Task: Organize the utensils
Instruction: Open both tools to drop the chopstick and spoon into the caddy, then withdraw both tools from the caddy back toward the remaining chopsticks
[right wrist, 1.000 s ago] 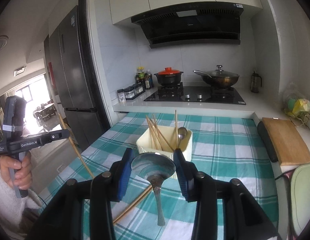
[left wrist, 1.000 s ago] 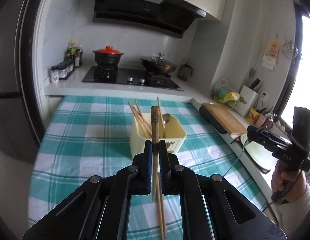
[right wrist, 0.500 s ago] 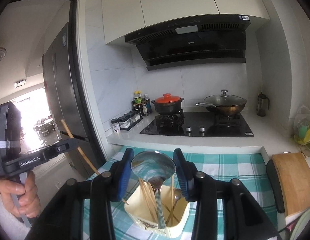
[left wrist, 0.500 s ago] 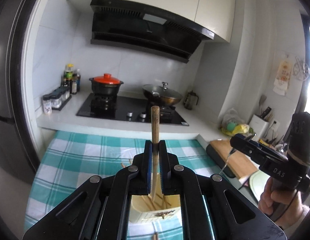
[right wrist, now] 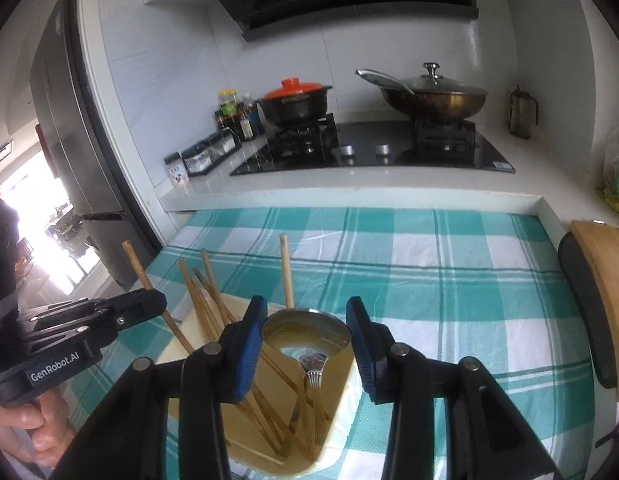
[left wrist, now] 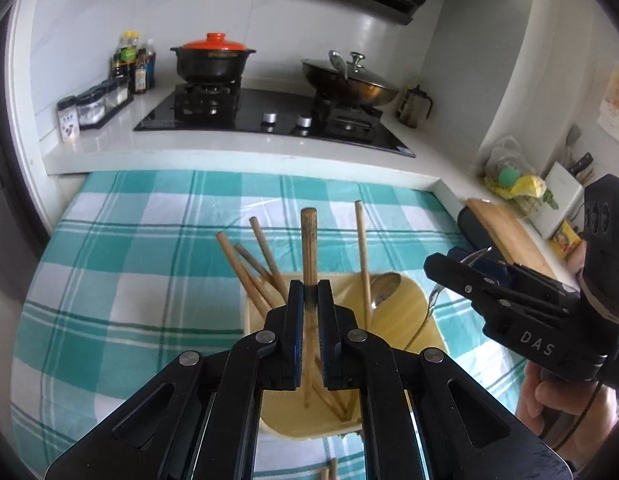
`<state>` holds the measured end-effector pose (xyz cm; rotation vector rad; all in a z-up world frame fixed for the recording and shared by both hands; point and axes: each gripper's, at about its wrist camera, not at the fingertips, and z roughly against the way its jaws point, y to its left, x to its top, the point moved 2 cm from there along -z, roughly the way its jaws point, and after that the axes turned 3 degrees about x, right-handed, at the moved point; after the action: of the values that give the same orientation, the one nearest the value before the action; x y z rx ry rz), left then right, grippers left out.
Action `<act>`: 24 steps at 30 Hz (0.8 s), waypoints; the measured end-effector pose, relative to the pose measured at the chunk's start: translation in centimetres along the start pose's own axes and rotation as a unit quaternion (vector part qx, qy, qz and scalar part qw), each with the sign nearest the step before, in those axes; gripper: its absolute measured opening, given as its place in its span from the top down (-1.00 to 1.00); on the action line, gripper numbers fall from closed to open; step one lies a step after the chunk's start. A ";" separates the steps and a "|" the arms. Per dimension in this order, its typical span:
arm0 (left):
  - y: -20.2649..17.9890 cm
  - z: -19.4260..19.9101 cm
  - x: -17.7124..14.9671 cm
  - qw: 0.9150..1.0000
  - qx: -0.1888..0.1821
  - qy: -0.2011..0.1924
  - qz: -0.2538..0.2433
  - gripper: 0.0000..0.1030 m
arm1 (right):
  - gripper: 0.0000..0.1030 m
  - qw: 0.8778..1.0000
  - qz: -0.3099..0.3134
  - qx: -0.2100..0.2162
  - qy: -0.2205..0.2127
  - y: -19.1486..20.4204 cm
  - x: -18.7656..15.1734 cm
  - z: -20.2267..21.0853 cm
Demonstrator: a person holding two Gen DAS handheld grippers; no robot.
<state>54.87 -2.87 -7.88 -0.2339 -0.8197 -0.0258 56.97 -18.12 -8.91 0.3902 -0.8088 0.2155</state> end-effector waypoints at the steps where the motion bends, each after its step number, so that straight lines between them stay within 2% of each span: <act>1: 0.0 -0.4 0.0 1.000 0.005 0.008 0.002 0.88 | 0.17 1.000 -0.003 -0.003 0.008 -0.2 0.0 -0.5; 3: 0.1 -0.4 -0.2 1.000 0.006 0.020 0.005 0.68 | 0.15 1.000 -0.013 -0.011 0.006 -0.5 -0.1 -0.6; 5: 0.5 1.0 -0.6 1.000 0.006 0.016 0.003 0.10 | 0.14 0.999 -0.033 0.004 -0.007 -0.7 -0.2 0.6; 7: 1.1 3.4 -1.7 1.000 0.016 0.006 -0.012 -0.15 | 0.14 0.999 -0.041 0.015 -0.016 -0.6 -0.6 2.6; 9: 2.1 5.7 -3.6 0.999 0.027 0.011 -0.033 -0.22 | 0.14 0.998 -0.045 0.034 -0.029 -0.1 -1.9 5.4; 11: 3.3 7.9 -6.9 0.997 0.031 0.034 -0.053 -0.36 | 0.14 0.998 -0.044 0.044 -0.022 0.5 -4.2 8.2; 14: 5.1 10.3 -12.7 0.994 0.047 0.073 -0.072 -0.36 | 0.14 0.999 -0.020 0.043 0.008 2.0 -9.7 11.6; 17: 6.2 12.6 -18.5 0.992 0.075 0.087 -0.054 -0.41 | 0.14 0.999 0.015 0.015 0.036 3.9 -17.1 13.9; 18: 6.3 12.9 -19.8 0.992 0.073 0.089 -0.041 -0.43 | 0.14 0.999 0.023 0.004 0.047 4.6 -19.8 14.3; 21: 5.6 12.6 -22.6 0.995 0.032 0.093 -0.005 -0.49 | 0.14 0.997 0.011 -0.008 0.071 6.2 -26.4 14.9; 24: 3.9 10.1 -23.5 0.994 0.001 0.111 -0.014 -0.49 | 0.14 0.997 -0.018 -0.002 0.071 7.3 -30.5 15.7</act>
<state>31.96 1.59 -19.04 -0.2128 -0.6012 -0.0756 23.67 -19.29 -19.72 0.3814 -0.6619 0.2050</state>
